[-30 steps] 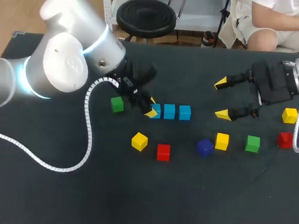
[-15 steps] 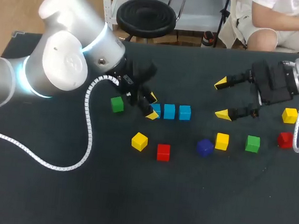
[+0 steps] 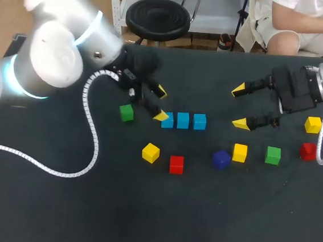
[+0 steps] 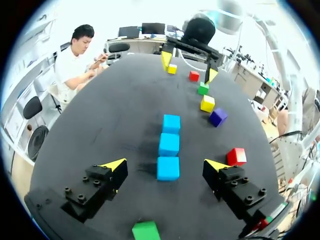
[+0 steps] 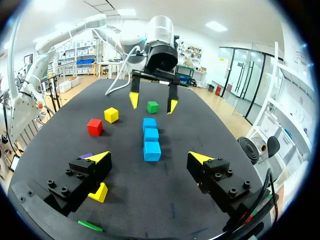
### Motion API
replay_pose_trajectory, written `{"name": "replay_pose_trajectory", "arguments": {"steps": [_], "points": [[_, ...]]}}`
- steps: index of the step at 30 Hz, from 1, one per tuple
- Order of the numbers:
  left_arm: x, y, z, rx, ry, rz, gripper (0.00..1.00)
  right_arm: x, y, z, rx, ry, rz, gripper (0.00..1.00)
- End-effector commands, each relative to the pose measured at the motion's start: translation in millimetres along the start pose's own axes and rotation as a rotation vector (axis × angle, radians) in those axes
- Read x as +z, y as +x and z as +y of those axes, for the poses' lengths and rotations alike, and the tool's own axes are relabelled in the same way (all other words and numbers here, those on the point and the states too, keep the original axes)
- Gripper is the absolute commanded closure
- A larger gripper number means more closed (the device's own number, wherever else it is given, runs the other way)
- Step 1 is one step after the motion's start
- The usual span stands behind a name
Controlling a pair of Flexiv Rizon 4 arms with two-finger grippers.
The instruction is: Place the blue cubes, place green cubes on the blue cubes, place the yellow cubes on the green cubes, then place the red cubes on the yellow cubes, and place purple cube on the red cubes.
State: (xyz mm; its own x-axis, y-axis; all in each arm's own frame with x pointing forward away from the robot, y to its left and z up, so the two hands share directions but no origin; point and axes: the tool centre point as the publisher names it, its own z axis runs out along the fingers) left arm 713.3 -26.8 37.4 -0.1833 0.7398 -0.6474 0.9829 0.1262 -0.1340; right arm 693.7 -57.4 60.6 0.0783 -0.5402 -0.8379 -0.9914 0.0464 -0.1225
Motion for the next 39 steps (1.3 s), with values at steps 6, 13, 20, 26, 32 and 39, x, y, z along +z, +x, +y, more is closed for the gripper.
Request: {"name": "replay_pose_trajectory", "arguments": {"steps": [6, 13, 20, 26, 32, 39], "points": [[-33, 13.6, -0.9, -0.036, -0.044, -0.070, 0.00, 0, 0, 1, -0.001, 0.001, -0.001, 0.00], [-48, 21.0, 4.8, -0.049, -0.054, -0.092, 0.00, 0, 0, 1, -0.001, 0.001, -0.001, 0.00], [-73, 36.7, 10.1, -0.075, -0.125, -0.087, 0.00, 0, 0, 1, -0.001, 0.001, -0.001, 0.00], [-82, 49.7, 11.1, -0.118, -0.158, -0.070, 0.00, 0, 0, 1, -0.001, 0.001, -0.001, 0.00], [-82, 49.7, 11.1, -0.118, -0.158, -0.070, 0.00, 0, 0, 1, -0.001, 0.001, -0.001, 0.00], [-82, 49.7, 11.1, -0.118, -0.158, -0.070, 0.00, 0, 0, 1, -0.001, 0.001, -0.001, 0.00]]}}
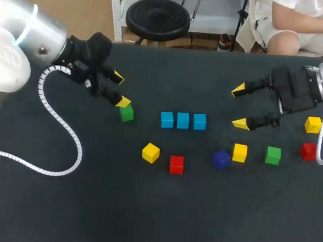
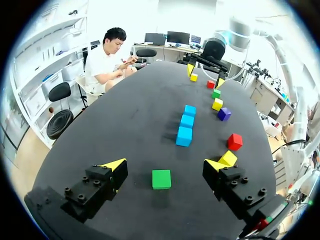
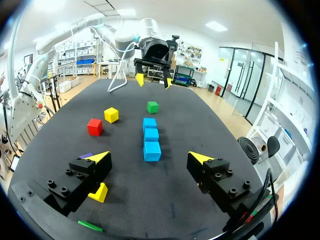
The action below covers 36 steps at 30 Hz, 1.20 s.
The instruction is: Place the blue cubes, place green cubes on the blue cubes, place the yellow cubes on the green cubes, then place the red cubes on the yellow cubes, and place purple cube on the red cubes.
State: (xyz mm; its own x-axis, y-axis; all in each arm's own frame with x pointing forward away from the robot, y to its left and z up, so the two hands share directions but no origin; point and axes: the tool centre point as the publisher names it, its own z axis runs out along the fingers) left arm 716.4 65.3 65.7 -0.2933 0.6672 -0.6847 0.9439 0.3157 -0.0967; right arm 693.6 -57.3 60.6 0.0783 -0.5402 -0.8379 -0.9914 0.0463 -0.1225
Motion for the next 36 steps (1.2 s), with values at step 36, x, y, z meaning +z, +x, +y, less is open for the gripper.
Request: {"name": "replay_pose_trajectory", "arguments": {"steps": [36], "points": [[26, 32.5, 8.2, -0.005, 0.078, -0.031, 0.00, 0, 0, 1, -0.001, 0.002, -0.001, 0.00]]}}
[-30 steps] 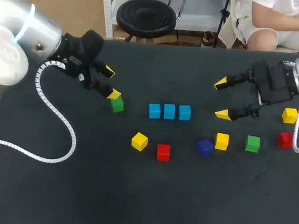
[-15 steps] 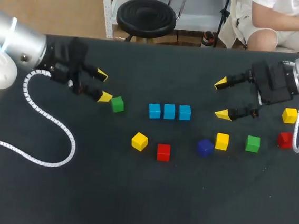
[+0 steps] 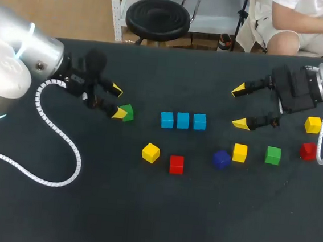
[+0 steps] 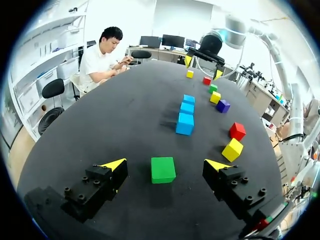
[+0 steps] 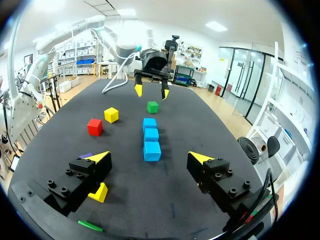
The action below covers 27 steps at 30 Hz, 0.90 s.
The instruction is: Place the blue cubes, place green cubes on the blue cubes, place the yellow cubes on the green cubes, then place the red cubes on the yellow cubes, and place purple cube on the red cubes.
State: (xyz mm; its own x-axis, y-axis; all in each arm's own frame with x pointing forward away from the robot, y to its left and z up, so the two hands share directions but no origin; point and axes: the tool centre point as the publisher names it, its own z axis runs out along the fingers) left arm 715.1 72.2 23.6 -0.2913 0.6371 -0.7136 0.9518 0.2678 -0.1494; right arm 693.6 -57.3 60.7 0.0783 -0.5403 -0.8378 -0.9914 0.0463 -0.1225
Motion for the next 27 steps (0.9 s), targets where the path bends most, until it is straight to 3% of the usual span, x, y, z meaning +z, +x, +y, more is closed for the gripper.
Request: {"name": "replay_pose_trajectory", "arguments": {"steps": [1, 6, 19, 27], "points": [[1, -1.3, 3.3, -0.002, 0.006, 0.010, 0.00, 0, 0, 1, -0.001, 0.002, -0.001, 0.00], [1, -1.3, 3.3, -0.002, 0.006, 0.010, 0.00, 0, 0, 1, -0.001, 0.002, -0.001, 0.00], [10, 19.5, 40.3, -0.097, -0.010, -0.084, 0.00, 0, 0, 1, -0.001, 0.002, -0.001, 0.00], [9, 17.0, 31.9, -0.100, -0.010, -0.103, 0.00, 0, 0, 1, -0.001, 0.002, -0.001, 0.00]]}}
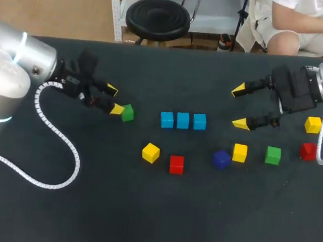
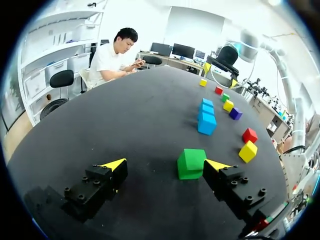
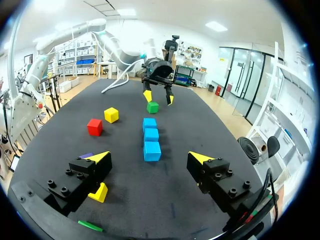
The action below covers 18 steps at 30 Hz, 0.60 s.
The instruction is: Place the blue cubes, place green cubes on the blue cubes, place the yellow cubes on the green cubes, then place the red cubes on the yellow cubes, and place purple cube on the red cubes.
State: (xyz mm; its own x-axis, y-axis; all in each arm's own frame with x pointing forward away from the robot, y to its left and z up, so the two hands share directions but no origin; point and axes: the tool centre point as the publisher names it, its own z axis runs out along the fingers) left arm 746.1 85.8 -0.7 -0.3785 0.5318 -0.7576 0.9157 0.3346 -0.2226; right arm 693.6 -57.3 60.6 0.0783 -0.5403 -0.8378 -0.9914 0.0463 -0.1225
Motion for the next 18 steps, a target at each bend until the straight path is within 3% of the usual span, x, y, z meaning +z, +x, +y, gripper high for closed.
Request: {"name": "replay_pose_trajectory", "arguments": {"steps": [1, 12, 18], "points": [[-1, 0.8, -6.8, 0.006, -0.004, -0.006, 0.00, 0, 0, 1, -0.001, 0.002, -0.001, 0.00], [-10, 9.3, -36.6, -0.007, -0.067, 0.013, 0.00, 0, 0, 1, -0.001, 0.002, -0.001, 0.00], [-2, 4.8, -40.8, 0.018, -0.066, 0.017, 0.00, 0, 0, 1, -0.001, 0.002, -0.001, 0.00]]}}
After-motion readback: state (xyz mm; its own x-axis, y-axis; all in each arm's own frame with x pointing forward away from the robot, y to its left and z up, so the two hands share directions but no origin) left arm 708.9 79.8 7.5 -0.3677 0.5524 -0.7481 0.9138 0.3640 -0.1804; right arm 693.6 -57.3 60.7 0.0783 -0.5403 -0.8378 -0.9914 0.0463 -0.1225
